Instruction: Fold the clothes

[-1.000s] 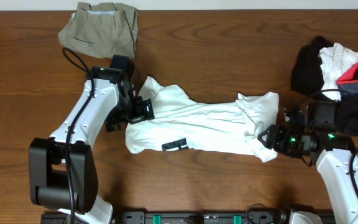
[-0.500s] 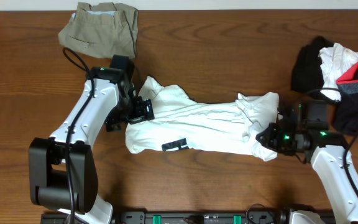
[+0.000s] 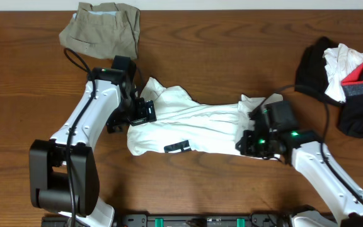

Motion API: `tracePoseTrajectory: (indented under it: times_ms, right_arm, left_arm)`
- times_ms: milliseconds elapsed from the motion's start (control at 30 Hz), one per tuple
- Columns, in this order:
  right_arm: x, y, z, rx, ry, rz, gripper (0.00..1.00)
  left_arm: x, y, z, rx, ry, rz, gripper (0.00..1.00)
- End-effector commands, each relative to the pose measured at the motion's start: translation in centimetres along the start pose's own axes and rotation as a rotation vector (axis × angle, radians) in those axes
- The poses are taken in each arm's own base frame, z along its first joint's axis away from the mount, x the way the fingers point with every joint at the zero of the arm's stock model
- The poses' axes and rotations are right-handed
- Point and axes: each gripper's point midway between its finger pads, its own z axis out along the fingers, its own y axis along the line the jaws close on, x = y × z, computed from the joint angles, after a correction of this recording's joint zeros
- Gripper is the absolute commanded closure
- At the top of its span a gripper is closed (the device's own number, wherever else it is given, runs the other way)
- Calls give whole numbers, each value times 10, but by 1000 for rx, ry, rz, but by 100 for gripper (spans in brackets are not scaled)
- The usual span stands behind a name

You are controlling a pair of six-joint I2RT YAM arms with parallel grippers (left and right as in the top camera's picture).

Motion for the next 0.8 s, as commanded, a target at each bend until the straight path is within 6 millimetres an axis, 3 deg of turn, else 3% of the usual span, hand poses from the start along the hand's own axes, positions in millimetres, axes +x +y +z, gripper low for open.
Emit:
tracePoseTrajectory:
  times_ms: [0, 133, 300, 367, 533, 667, 767]
  right_arm:
    - [18, 6, 16, 25, 72, -37, 96]
    - [25, 10, 22, 40, 95, -51, 97]
    - [6, 37, 3, -22, 45, -110, 92]
    - [-4, 51, -13, -34, 22, -132, 82]
    - [-23, 76, -46, -36, -17, -196, 44]
    - [-43, 68, -67, 72, -89, -177, 41]
    - [-58, 40, -81, 203, -156, -56, 40]
  left_arm:
    - [3, 1, 3, -1, 17, 4, 2]
    - [3, 1, 3, -1, 17, 4, 2]
    - [3, 1, 3, -1, 17, 4, 2]
    - [3, 1, 3, -1, 17, 4, 2]
    - [3, 1, 3, -1, 17, 4, 2]
    - [3, 1, 3, -1, 18, 5, 2]
    - [4, 1, 3, -3, 21, 4, 2]
